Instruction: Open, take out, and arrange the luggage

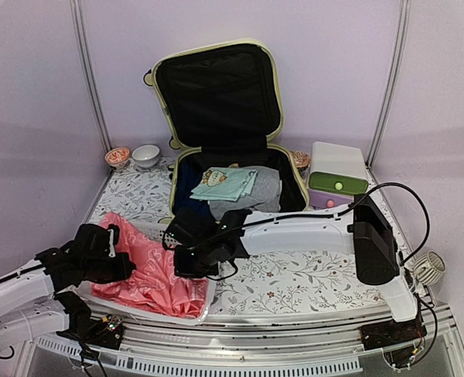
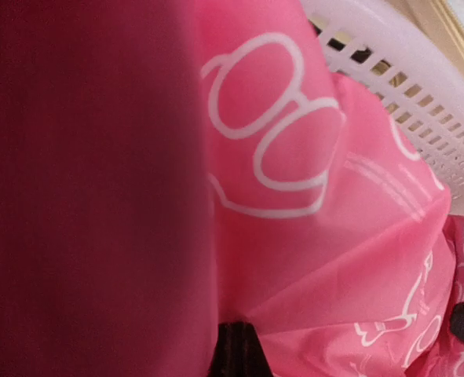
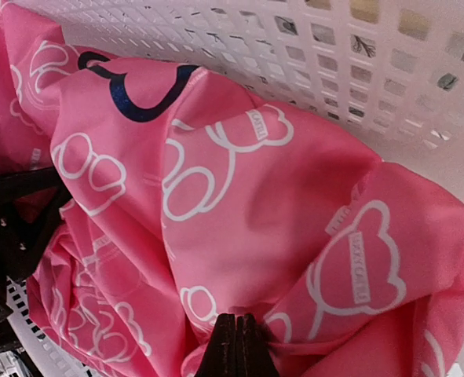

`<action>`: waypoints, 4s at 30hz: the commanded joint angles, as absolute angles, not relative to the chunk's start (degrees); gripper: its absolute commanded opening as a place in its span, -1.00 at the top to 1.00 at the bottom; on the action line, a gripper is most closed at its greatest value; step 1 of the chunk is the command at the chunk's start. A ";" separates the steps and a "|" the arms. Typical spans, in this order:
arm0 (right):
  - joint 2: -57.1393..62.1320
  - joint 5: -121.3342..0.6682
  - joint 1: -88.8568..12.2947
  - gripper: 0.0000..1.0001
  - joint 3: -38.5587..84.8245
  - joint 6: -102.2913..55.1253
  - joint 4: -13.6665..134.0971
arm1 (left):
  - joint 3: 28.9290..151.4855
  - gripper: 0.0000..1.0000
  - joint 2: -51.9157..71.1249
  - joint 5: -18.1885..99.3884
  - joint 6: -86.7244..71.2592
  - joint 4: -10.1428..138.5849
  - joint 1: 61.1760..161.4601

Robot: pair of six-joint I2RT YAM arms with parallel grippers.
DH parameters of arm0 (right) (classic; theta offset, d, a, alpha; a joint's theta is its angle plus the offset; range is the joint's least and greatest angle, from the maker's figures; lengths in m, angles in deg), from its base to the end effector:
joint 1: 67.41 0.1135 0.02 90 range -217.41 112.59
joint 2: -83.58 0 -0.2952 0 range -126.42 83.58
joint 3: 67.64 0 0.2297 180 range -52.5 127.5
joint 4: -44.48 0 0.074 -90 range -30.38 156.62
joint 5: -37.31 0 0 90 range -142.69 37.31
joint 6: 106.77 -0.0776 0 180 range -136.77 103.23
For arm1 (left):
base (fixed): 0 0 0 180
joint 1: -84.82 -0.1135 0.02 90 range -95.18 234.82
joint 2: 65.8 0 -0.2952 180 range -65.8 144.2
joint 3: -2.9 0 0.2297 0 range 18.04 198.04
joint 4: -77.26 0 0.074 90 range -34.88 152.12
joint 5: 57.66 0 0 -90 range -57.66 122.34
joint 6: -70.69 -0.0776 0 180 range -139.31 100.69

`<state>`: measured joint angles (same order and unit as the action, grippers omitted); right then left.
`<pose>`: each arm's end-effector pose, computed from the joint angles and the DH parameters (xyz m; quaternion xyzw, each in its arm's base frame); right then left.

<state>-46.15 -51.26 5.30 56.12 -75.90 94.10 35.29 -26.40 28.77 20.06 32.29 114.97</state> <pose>0.1572 0.4986 0.1916 -0.1093 0.9489 0.2652 0.1316 0.1003 -0.0527 0.1535 -0.0861 0.9411 -0.1614 0.2843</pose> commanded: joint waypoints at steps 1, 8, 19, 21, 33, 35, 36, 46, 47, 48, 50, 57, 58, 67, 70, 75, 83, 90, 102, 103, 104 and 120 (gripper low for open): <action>-53.55 -52.02 5.42 0.98 59.01 -80.92 98.66 | 31.96 1.00 -23.14 17.47 60.32 31.13 114.18; -47.74 -42.96 5.55 0.98 59.46 -76.57 94.45 | 40.08 0.87 -23.31 12.07 55.80 23.49 114.09; -38.27 -32.25 5.54 0.88 58.07 -55.98 84.44 | 57.02 -0.86 -31.16 19.19 43.40 12.67 114.09; -37.08 -31.78 5.41 0.72 58.07 -53.14 83.31 | 60.98 -0.96 -31.10 20.36 43.23 9.35 114.08; -27.88 -34.82 0.17 -0.47 52.77 -42.00 81.33 | 72.80 -0.97 -30.15 20.73 35.13 6.20 114.09; -25.55 -35.85 -1.65 -0.77 51.38 -40.41 82.01 | 73.73 -0.97 -28.30 21.01 32.37 7.99 114.09; -24.03 -36.35 -2.98 -0.95 50.10 -40.21 82.35 | 74.28 -0.97 -26.62 21.76 30.51 8.78 114.09; -10.74 -56.73 -20.86 -0.98 32.17 -41.11 80.61 | 72.58 -0.97 -10.22 41.75 16.18 33.74 114.17; -10.39 -56.14 -21.80 -0.98 32.11 -39.96 81.39 | 71.22 -0.95 -9.25 43.35 16.16 37.42 114.20; -10.30 -55.52 -22.56 -0.98 32.32 -39.26 82.39 | 70.29 -0.91 -7.99 44.20 16.27 40.84 114.22; -10.42 -54.60 -24.06 -0.99 33.01 -38.73 84.78 | 70.12 -0.83 -4.00 45.59 15.59 45.56 114.57; -7.32 -48.37 -26.66 -0.91 29.88 -36.75 86.87 | 85.67 -0.79 18.01 38.38 3.92 45.64 122.63; -6.92 -48.26 -26.95 -0.90 29.28 -36.53 86.82 | 89.39 -0.76 21.68 36.48 3.03 44.02 123.76; -2.28 -46.99 -30.80 -0.83 23.37 -37.23 86.80 | 115.03 -0.80 47.15 26.54 -3.17 37.28 129.06; -0.11 -47.59 -31.91 -0.81 21.28 -37.25 86.21 | 122.73 -0.81 54.55 23.68 -5.06 34.82 129.83; 2.64 -48.19 -33.24 -0.80 18.74 -37.07 85.81 | 134.46 -0.79 64.27 21.68 -4.89 30.13 130.08; 2.84 -49.20 -33.79 -0.81 17.20 -37.14 85.17 | 139.95 -0.52 69.19 15.73 -3.46 25.78 130.19; 0.53 -51.57 -33.83 -0.81 17.95 -37.21 83.78 | 136.47 -0.26 65.51 15.88 -2.99 25.81 130.12; -1.44 -53.99 -33.83 -0.80 18.44 -37.21 83.09 | 133.43 0.93 60.32 15.82 -4.67 26.19 130.24; -1.46 -54.08 -33.82 -0.80 18.43 -37.31 83.10 | 133.36 0.95 59.72 15.62 -4.84 26.17 130.18; -1.43 -54.22 -33.83 -0.80 18.43 -37.33 83.09 | 133.20 1.00 58.97 15.44 -5.00 26.09 130.18; -0.92 -59.05 -33.83 -0.79 15.84 -39.30 80.36 | 112.65 1.00 23.92 38.46 -1.34 23.36 121.85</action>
